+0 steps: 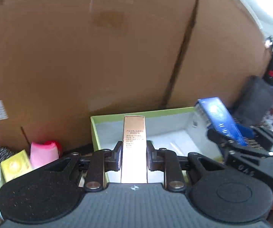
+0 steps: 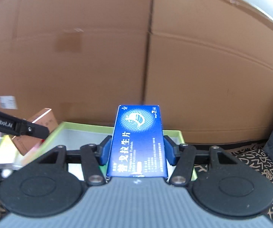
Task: Organize objects
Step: 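Carry both boxes into the lime-green box and open both tools to release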
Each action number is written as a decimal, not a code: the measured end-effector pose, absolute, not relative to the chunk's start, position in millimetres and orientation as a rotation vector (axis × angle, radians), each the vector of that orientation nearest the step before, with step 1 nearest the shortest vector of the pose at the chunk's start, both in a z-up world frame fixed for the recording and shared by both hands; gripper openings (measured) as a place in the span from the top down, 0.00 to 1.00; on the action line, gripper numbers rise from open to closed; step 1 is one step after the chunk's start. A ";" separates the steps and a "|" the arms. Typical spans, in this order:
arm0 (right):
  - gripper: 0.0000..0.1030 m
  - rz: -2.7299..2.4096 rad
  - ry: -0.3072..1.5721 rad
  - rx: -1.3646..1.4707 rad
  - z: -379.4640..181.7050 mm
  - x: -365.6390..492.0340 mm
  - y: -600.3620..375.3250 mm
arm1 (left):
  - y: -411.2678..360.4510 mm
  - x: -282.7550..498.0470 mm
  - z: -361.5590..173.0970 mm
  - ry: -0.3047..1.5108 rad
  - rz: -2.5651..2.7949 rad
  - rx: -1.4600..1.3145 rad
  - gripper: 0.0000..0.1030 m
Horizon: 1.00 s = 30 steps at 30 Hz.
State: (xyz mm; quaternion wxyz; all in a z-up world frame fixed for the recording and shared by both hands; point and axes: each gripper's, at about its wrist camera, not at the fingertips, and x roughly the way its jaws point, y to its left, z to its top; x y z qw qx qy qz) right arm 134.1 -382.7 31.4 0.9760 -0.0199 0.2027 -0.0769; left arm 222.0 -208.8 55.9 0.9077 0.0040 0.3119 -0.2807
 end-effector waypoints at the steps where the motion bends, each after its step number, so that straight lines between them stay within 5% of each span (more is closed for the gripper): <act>1: 0.46 -0.164 0.427 -0.040 25.8 143.9 -388.0 | -215.1 231.4 49.9 0.658 -0.574 0.016 0.76; 12: 0.45 -0.176 0.576 -0.016 -29.4 202.8 -424.2 | -236.1 280.1 4.8 0.743 -0.573 0.028 0.76; 13: 0.44 -0.171 0.588 -0.028 -32.6 206.0 -423.8 | -234.2 279.3 4.0 0.712 -0.580 0.010 0.70; 14: 0.32 -0.163 0.587 -0.048 -35.2 207.3 -422.1 | -232.3 278.3 4.0 0.687 -0.579 -0.006 0.45; 16: 0.14 -0.124 0.567 -0.070 -36.8 205.4 -418.0 | -229.0 274.0 7.5 0.640 -0.582 -0.024 0.21; 17: 0.00 -0.119 0.559 -0.074 -37.0 202.7 -416.4 | -228.1 270.2 9.8 0.618 -0.580 -0.021 0.19; 30: 0.00 -0.099 0.372 0.041 -2.3 120.2 -413.7 | -193.9 197.2 35.5 0.574 -0.586 -0.044 0.19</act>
